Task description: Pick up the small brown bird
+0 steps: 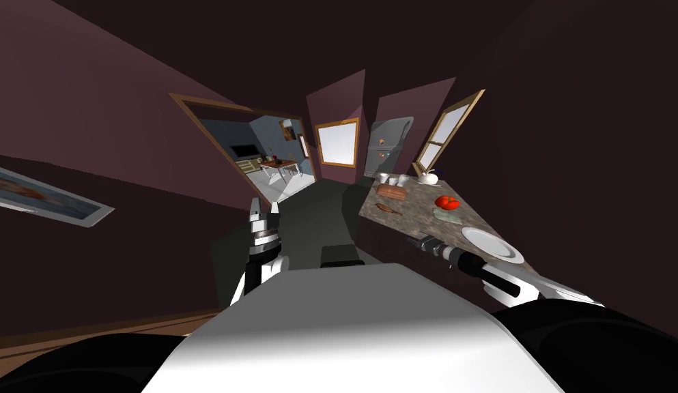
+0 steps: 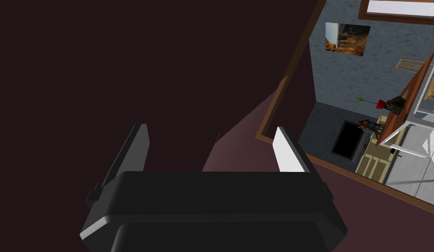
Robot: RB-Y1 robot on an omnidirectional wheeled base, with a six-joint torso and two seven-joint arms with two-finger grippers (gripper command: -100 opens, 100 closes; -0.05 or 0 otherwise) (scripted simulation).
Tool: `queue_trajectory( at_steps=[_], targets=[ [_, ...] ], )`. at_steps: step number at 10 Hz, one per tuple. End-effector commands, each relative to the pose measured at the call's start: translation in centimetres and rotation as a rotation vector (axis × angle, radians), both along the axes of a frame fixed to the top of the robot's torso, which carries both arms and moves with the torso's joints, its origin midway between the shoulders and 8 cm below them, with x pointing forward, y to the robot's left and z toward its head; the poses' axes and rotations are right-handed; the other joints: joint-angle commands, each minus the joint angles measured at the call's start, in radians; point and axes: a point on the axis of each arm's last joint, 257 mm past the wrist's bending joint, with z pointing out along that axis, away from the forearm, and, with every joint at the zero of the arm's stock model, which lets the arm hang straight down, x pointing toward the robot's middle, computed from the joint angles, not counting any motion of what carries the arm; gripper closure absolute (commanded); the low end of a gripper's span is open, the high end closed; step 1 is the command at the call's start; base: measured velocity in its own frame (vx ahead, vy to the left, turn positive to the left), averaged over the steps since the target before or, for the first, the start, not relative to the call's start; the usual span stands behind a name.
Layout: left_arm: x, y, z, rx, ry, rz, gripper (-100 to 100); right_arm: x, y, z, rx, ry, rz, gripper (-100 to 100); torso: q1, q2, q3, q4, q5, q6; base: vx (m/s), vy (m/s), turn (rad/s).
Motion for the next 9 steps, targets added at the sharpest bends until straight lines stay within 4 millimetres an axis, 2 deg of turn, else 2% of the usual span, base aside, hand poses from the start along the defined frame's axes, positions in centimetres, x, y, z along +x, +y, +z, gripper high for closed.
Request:
queue_trajectory(
  at_steps=[1,2,3,4,5,6,9],
  targets=[
    [0.0,0.0,0.0,0.0,0.0,0.0,0,-1.0,-2.4,-0.3,-0.092,0.042,0.029,-100,0.0,0.0,0.0,0.0,0.0,0.0,0.023,0.05,0.076],
    [0.0,0.0,0.0,0.0,0.0,0.0,0,-0.8,-2.7,0.0,-0.106,0.045,0.04,-100,0.001,-0.001,0.0,0.0,0.0,0.0,0.022,0.048,0.035],
    [0.0,0.0,0.0,0.0,0.0,0.0,0,-1.5,-4.5,-0.2,-0.172,0.077,0.057,-100,0.001,-0.001,0.0,0.0,0.0,0.0,0.03,0.061,0.066],
    [0.0,0.0,0.0,0.0,0.0,0.0,0,-1.3,-4.8,0.1,-0.186,0.08,0.067,-100,0.001,-0.001,-0.001,0.0,0.0,0.0,0.022,0.052,0.034],
    [0.0,0.0,0.0,0.0,0.0,0.0,0,-1.9,-6.6,0.2,-0.252,0.111,0.087,-100,0.001,-0.001,0.0,0.0,0.0,0.0,0.031,0.062,0.074],
    [0.0,0.0,0.0,0.0,0.0,0.0,0,-1.8,-6.8,0.4,-0.259,0.113,0.092,-100,0.002,-0.001,-0.001,0.0,0.0,0.0,0.032,0.046,0.041],
    [0.0,0.0,0.0,0.0,0.0,0.0,0,-2.6,-11.7,1.4,-0.435,0.191,0.151,-100,0.002,-0.003,-0.002,-0.001,0.0,0.0,0.058,0.083,0.089]
  ],
)
